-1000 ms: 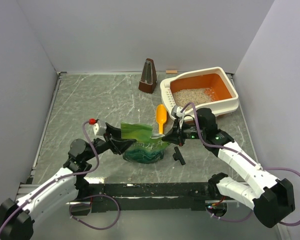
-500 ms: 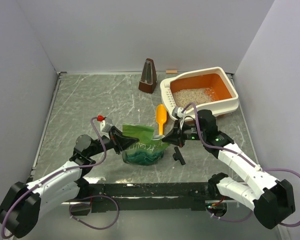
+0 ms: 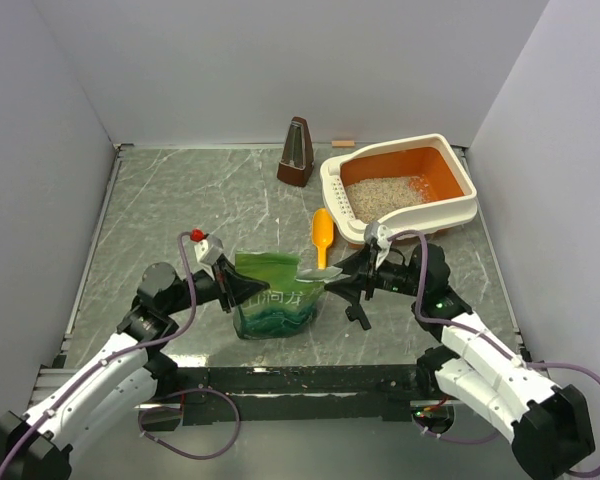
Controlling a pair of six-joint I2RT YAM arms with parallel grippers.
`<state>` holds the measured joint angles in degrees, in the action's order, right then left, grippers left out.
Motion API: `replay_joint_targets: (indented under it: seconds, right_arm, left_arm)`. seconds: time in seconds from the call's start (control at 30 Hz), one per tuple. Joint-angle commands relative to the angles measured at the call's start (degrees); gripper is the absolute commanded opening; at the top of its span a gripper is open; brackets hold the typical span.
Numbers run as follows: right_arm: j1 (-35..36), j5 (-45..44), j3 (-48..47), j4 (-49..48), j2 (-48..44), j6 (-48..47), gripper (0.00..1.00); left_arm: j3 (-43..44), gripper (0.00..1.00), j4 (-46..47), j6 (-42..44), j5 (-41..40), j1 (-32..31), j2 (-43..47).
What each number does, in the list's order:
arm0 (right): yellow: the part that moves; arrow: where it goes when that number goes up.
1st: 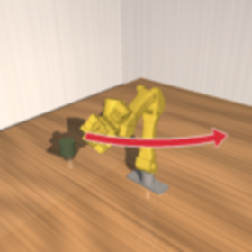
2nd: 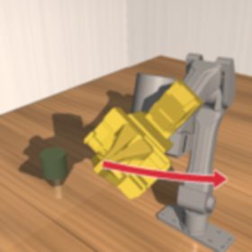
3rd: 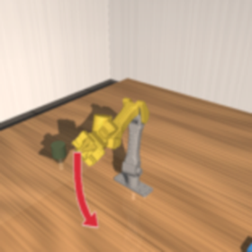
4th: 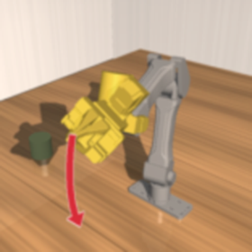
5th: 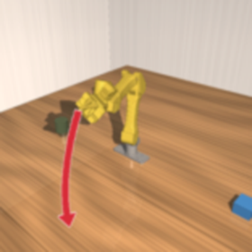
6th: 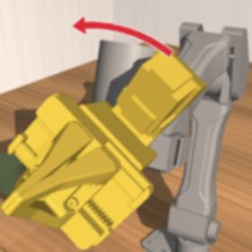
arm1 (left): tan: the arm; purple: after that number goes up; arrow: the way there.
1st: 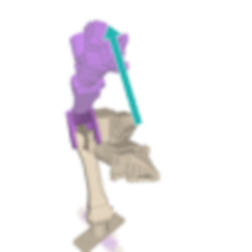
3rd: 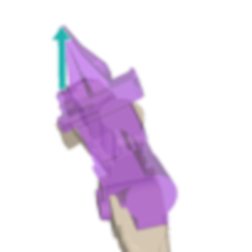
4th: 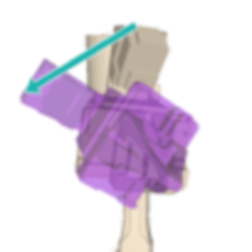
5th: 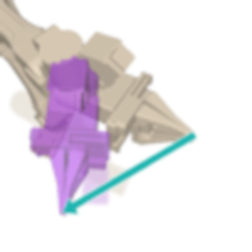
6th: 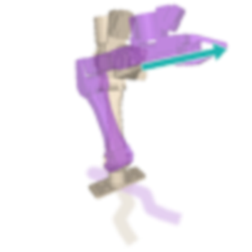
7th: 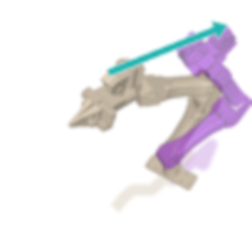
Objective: Fill the litter box with clean litter
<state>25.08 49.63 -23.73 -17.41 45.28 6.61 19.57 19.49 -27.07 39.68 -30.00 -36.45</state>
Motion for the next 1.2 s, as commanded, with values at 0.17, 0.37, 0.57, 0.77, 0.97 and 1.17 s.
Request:
replay_joint_targets:
  seconds: [0.17, 0.37, 0.57, 0.77, 0.97, 1.17]
  right_arm:
    - [-2.75, 9.16, 7.9, -36.08, 10.25, 3.49, 0.63]
    - [-4.6, 15.4, 9.23, -61.66, 22.2, 13.5, 0.63]
    - [-4.95, 19.54, 7.65, -76.54, 30.04, 21.16, 0.58]
    - [-4.78, 20.25, 7.38, -76.55, 28.73, 20.28, 0.56]
    - [-4.25, 21.65, 5.54, -76.46, 27.59, 21.34, 0.56]
    - [-3.2, 21.57, 4.74, -76.55, 26.44, 21.25, 0.56]
  left_arm:
    - [3.89, 0.01, -1.82, 1.58, 9.01, 6.0, -0.47]
    - [3.19, 0.01, -3.31, 2.28, 9.36, 6.62, 1.11]
    - [2.93, 0.01, -2.0, 1.32, 11.03, 6.71, 0.41]
    - [3.19, 0.01, -1.82, 1.58, 11.73, 6.71, -0.47]
    - [3.02, 0.01, -1.03, 1.05, 12.26, 6.71, -0.56]
    - [2.84, 0.01, -1.12, 0.88, 12.26, 6.71, -0.38]
